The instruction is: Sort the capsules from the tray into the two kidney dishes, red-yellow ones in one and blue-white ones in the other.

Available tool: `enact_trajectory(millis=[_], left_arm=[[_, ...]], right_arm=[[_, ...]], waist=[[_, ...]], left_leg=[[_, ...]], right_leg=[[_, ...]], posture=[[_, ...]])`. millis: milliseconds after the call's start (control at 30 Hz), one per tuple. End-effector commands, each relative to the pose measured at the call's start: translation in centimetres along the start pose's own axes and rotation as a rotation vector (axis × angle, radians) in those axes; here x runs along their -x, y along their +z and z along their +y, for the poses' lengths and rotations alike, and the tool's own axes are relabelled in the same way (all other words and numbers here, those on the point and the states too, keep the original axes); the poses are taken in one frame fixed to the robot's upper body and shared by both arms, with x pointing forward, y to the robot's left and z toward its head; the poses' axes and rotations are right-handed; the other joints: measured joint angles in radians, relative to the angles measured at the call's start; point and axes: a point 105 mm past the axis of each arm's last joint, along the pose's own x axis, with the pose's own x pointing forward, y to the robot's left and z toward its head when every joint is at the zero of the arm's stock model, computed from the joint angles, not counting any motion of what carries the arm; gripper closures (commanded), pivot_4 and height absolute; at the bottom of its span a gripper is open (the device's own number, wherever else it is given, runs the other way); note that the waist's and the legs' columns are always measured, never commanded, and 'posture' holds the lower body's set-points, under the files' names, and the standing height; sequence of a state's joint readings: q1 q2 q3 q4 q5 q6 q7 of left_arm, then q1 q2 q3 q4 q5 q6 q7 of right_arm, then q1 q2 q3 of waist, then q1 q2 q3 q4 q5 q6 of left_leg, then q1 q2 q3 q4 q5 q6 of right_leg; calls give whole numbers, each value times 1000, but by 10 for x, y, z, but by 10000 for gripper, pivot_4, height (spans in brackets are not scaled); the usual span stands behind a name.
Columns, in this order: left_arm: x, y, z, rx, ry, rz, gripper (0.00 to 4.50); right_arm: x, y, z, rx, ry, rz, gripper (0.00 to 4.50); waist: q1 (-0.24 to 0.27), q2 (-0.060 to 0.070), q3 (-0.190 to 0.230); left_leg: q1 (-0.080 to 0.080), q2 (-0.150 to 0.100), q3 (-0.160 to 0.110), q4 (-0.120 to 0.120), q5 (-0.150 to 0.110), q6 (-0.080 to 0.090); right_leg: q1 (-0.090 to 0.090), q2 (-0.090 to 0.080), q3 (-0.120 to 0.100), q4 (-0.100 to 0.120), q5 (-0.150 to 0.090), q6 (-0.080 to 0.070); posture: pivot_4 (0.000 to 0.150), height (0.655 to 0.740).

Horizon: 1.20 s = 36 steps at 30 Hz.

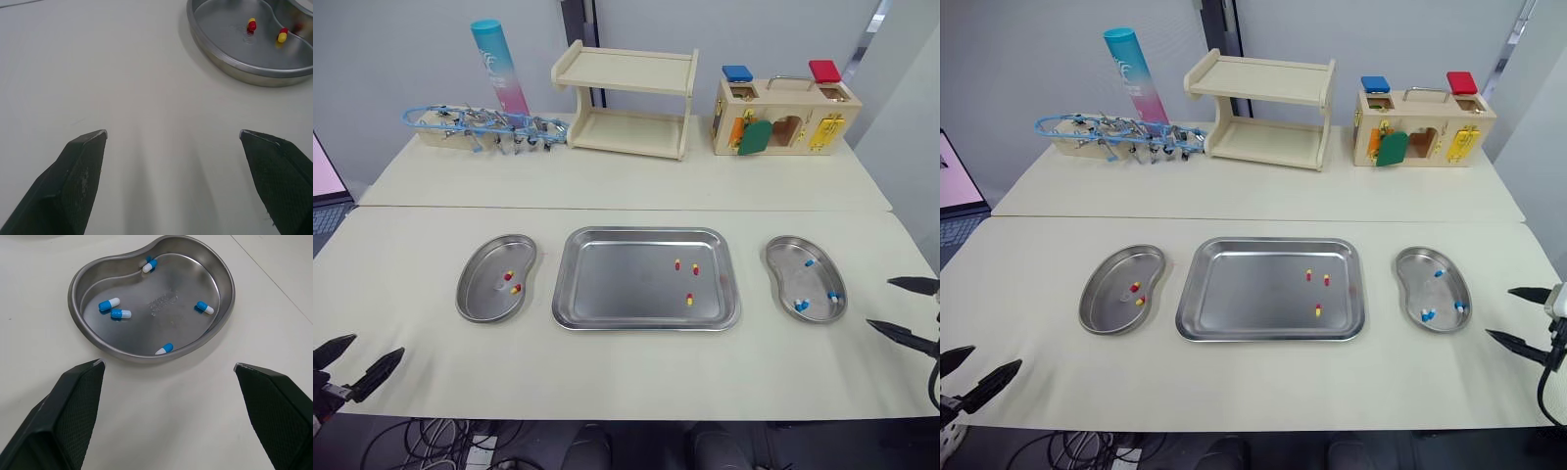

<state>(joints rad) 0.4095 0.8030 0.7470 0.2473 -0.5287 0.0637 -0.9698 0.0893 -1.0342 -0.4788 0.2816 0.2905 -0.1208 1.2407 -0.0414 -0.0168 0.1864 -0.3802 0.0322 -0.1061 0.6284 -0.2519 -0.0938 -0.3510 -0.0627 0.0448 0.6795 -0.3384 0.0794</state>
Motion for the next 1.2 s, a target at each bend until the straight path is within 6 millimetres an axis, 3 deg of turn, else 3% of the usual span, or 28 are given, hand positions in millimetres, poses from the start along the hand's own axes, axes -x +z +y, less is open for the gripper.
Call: enact_trajectory(millis=[33,200,367,467,567,633,867,1033,1200], left_arm=[[4,21,8,-62,25,-27,0],[-2,31,4,-87,-9,-38,0],[-16,43,-11,-103,-77,-68,0],[-27,48,-28,-101,-144,-89,0],[-40,59,-59,-110,-274,-117,0],[-45,66,-69,-110,-306,-137,0],[-64,101,-131,-158,-508,-226,0],[-71,117,-172,-184,-649,-259,0],[-98,128,-200,-205,-707,-220,0]], right_arm=[[0,7,1,15,-11,-23,216],[-2,12,11,21,-7,-44,216],[-12,36,24,32,-6,-130,216],[-24,60,44,44,15,-208,216],[-40,92,75,4,40,-343,216],[-44,101,88,-18,41,-379,216],[-68,106,126,-63,10,-445,216],[-79,106,136,-74,37,-453,216],[-85,98,140,-82,43,-449,216]], waist=[[0,0,0],[1,0,0],[2,0,0],[5,0,0],[6,0,0],[9,0,0],[11,-2,-1],[10,-2,-1],[10,-2,-1]], left_leg=[[0,0,0,0,0,0],[0,0,0,0,0,0],[0,0,0,0,0,0],[0,0,0,0,0,0],[-1,0,-1,0,0,0],[-1,0,-1,0,0,0],[-1,0,-1,1,0,0],[-1,0,-1,1,0,0],[0,0,-2,1,0,0]], right_leg=[[0,0,0,0,0,0],[0,0,0,0,0,0],[0,0,0,0,0,0],[0,0,0,0,0,0],[0,0,0,0,0,0],[0,0,-1,0,0,0],[0,0,-1,0,0,0],[0,0,-1,1,0,0],[0,0,-1,1,0,0]], posture=[[1500,7400],[1500,7400],[1500,7400],[1500,7400],[1500,7400],[1500,7400],[1500,7400],[1500,7400],[1500,7400]])
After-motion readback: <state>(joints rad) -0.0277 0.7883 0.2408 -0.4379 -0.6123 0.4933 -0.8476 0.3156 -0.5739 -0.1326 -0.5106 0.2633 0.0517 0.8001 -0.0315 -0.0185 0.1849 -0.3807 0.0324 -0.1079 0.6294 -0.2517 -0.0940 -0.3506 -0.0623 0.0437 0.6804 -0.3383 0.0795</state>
